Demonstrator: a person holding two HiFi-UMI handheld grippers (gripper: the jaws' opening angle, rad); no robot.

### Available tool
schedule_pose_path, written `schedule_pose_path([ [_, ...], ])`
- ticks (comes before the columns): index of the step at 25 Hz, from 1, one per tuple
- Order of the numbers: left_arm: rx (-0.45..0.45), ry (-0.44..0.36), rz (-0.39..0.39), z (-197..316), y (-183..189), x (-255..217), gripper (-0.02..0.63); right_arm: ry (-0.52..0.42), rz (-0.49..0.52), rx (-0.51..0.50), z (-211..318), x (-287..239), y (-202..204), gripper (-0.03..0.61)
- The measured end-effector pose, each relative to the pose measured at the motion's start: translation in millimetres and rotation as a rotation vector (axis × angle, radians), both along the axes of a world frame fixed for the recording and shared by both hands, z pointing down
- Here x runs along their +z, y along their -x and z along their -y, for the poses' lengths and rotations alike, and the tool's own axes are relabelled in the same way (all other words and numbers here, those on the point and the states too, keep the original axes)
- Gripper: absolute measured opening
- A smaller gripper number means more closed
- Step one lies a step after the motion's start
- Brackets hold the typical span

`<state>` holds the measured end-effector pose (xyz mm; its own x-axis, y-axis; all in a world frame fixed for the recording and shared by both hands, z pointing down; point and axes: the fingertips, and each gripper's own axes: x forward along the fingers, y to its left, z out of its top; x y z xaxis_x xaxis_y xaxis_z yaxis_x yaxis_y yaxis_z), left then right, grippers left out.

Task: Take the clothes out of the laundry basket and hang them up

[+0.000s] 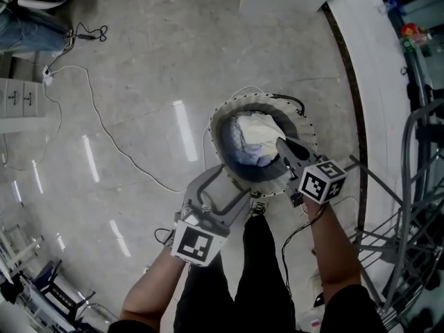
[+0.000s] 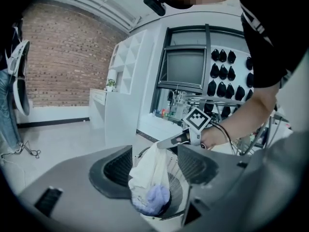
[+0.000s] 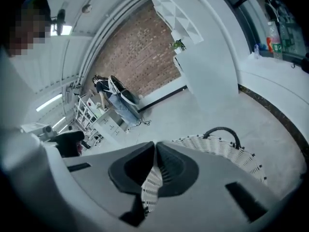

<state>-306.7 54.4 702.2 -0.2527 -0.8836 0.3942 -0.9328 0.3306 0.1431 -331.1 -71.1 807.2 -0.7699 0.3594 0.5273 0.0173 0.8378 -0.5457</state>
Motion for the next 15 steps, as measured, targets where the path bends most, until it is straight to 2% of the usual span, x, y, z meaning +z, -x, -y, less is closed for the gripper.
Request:
schedule_pose_path([
  [15,0.03,-0.05,0.074,-2.1,-2.7,-131.1,0.268,0.005,0.246,0.026,-11.3,-231.5,-3.6,0.017],
])
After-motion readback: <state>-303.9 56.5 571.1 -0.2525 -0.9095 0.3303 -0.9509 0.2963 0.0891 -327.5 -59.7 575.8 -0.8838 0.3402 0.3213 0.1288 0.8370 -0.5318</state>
